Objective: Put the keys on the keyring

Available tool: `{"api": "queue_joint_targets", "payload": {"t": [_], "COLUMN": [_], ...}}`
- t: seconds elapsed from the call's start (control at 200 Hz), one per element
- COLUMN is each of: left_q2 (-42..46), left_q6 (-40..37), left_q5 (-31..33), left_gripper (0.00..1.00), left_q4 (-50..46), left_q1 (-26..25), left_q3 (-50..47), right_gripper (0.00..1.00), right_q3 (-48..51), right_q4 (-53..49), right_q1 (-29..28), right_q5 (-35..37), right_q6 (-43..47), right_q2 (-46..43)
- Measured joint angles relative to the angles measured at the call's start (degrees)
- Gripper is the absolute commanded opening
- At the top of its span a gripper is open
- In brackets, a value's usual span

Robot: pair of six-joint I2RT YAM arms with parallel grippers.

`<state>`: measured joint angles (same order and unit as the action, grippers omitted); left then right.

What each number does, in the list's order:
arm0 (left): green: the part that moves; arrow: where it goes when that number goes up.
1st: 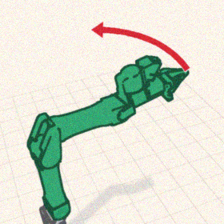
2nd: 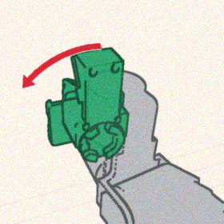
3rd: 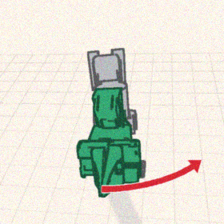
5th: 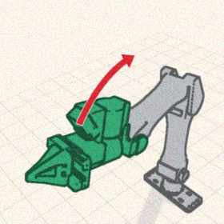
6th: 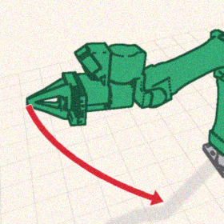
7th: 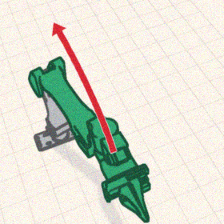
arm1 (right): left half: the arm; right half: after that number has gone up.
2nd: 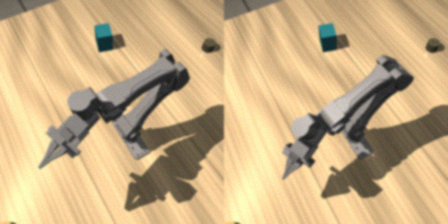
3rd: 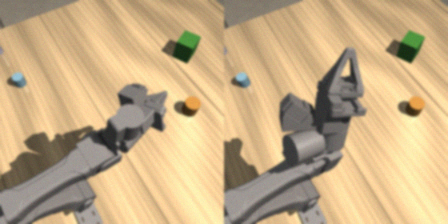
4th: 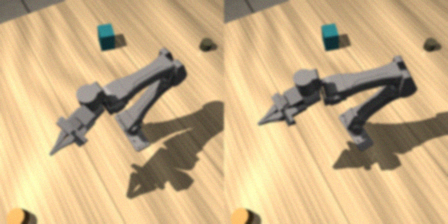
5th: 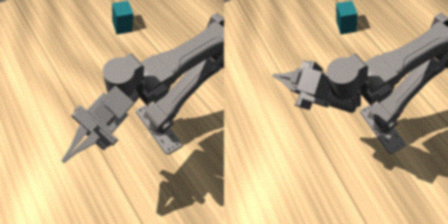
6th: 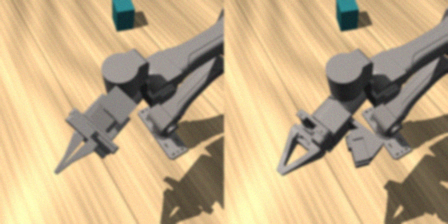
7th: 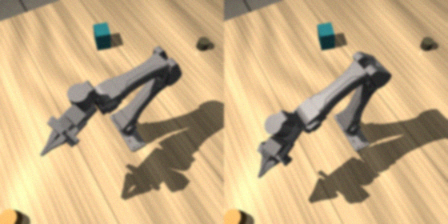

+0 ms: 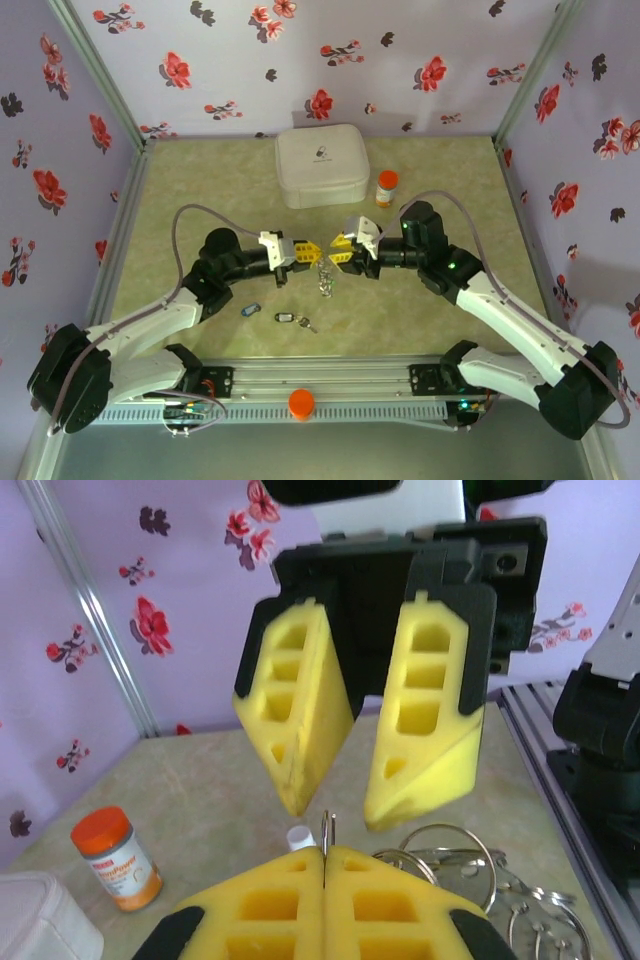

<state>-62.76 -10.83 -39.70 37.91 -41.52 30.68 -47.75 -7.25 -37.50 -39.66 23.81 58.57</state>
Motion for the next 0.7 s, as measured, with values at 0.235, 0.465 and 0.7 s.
{"api": "queue_joint_targets", "payload": {"t": [0.235, 0.465, 0.7], "left_q2": [-0.3, -0.7, -0.7], "left_q6": [1.8, 1.9, 1.4], "left_q5": [-1.0, -1.5, -1.3], "left_gripper": [0.0, 0.0, 0.18], "left_q4": [2.1, 2.2, 1.9], "left_q1": [0.0, 0.0, 0.1], "left_q3": [0.0, 0.0, 0.0], "right_gripper": [0.21, 0.12, 0.0], "right_q3": [0.0, 0.0, -0.2], "right_q4": [0.5, 1.5, 1.4], "right_q1": [-0.5, -0.7, -0.8], "right_q5": [-0.1, -0.9, -1.5], "right_q6": [-0.5, -0.5, -1.0], "right_q2": [0.9, 1.1, 1.5]}}
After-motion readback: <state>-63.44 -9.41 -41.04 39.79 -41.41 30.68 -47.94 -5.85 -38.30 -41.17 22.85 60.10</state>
